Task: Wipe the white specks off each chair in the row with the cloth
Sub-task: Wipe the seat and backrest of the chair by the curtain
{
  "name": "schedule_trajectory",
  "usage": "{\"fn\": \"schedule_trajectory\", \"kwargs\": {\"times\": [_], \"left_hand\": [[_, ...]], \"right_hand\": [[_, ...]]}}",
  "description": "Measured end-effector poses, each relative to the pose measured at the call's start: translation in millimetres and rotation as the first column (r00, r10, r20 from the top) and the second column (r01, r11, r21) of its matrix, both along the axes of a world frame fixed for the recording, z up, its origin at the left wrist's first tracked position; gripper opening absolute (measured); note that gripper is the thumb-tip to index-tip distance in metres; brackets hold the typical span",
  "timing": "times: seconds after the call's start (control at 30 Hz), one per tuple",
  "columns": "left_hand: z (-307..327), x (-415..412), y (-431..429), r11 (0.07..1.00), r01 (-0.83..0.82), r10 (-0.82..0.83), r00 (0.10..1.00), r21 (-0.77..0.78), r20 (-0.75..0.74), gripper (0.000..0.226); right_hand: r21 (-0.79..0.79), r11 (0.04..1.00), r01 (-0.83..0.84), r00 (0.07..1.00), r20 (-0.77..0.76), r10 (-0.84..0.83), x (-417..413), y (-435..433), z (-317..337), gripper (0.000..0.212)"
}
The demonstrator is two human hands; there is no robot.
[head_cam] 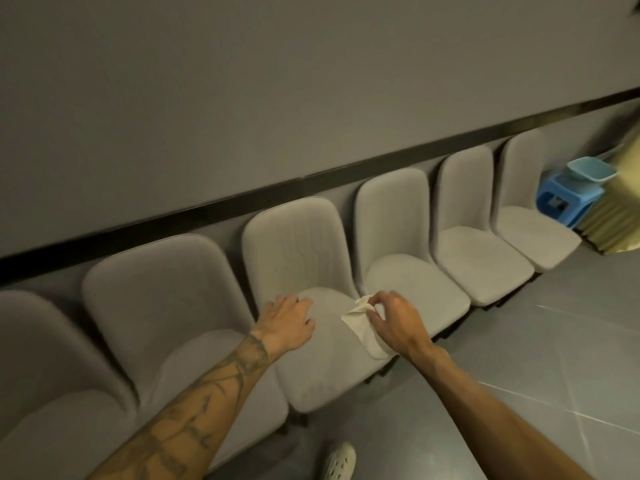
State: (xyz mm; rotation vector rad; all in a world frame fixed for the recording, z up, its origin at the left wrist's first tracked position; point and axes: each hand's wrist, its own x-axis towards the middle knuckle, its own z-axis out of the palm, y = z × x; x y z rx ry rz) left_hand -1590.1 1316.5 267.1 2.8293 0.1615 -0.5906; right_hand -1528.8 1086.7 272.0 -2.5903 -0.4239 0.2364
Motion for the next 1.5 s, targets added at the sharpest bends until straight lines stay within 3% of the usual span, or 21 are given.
{"fn": "schedule_trajectory", "kwargs": {"times": [0.2,0.47,0.97,1.3,1.5], "left_hand": [[1.9,146.8,-85.0,0.997,0.052,-0.052,0.999,-0.050,0.010,0.055],[17.4,307.1,-212.4,0.994,0.106,-0.106,0.994,-0.005,0.008,0.057],[33.5,522.4,-500.6,0.999,-0.038,0.038,0.999,-0.005,0.010,0.052],[-1.6,725.2,-666.1,1.000,-0.006,0.006,1.000,-0.019,-0.002,0.056],[11.4,845.3,-768.3,0.999,0.001,0.000,1.000,-0.053,0.002,0.054]], "right_hand": [[-0.055,0.996,0.065,0.998,-0.009,-0.066,130.2,-96.1,12.2,0.023],[-0.027,0.989,0.145,0.989,0.008,-0.145,276.0,-219.4,25.4,0.024],[0.013,1.000,0.010,1.000,-0.027,-0.010,521.1,-486.3,34.0,0.025],[0.006,0.999,0.054,0.998,-0.019,-0.054,712.8,-651.9,20.5,0.023],[-0.016,0.999,0.049,0.998,-0.036,-0.049,830.6,-748.9,27.6,0.020]]}}
